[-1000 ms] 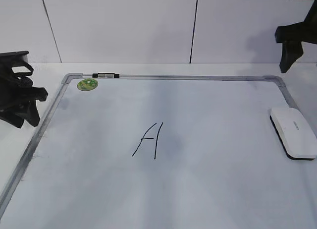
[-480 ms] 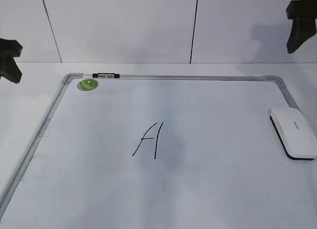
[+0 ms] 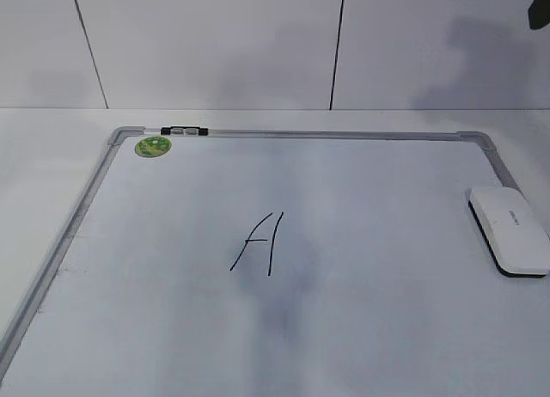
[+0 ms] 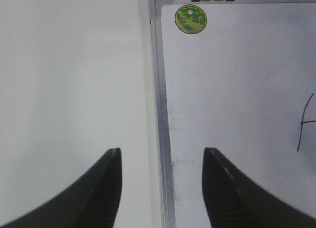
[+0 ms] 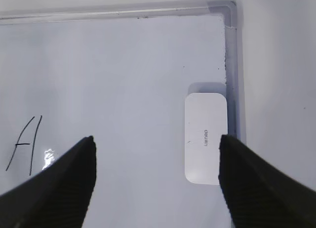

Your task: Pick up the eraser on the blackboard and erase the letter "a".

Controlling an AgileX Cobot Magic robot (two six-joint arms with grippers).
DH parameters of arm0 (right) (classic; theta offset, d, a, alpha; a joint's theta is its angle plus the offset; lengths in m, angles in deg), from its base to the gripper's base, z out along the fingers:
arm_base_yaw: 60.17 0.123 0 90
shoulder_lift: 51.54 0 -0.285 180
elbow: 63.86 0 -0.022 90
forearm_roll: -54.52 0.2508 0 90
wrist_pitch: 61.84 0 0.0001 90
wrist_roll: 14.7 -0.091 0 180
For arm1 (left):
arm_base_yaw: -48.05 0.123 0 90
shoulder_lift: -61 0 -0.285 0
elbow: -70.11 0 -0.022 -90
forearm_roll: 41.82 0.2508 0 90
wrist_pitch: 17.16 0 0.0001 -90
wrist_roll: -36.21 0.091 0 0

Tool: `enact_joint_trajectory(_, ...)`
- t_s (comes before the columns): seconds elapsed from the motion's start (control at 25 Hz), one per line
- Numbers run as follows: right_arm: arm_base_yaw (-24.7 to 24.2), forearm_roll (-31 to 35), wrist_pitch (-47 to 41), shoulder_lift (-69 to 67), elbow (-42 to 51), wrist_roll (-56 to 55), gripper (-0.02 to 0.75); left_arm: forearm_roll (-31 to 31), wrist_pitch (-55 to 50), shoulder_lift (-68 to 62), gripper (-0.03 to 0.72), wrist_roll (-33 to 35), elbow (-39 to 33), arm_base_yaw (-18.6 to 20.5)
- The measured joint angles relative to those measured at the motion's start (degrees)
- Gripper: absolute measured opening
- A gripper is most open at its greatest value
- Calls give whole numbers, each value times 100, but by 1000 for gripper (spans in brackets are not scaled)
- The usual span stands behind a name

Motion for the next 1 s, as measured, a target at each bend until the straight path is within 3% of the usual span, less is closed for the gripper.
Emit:
enact_joint_trajectory(0.32, 36, 274, -33, 1107, 568, 96, 593, 54, -803, 1194, 477, -53, -9, -38)
enact_joint_trajectory(0.68, 183, 311, -54, 2471, 1665, 100, 593, 153, -1174, 2215, 484, -205, -74, -640)
enact_joint_trajectory(1.0, 310, 463, -87, 3758, 2481, 45, 592, 349, -1330, 3407, 484, -404, -758, -1074)
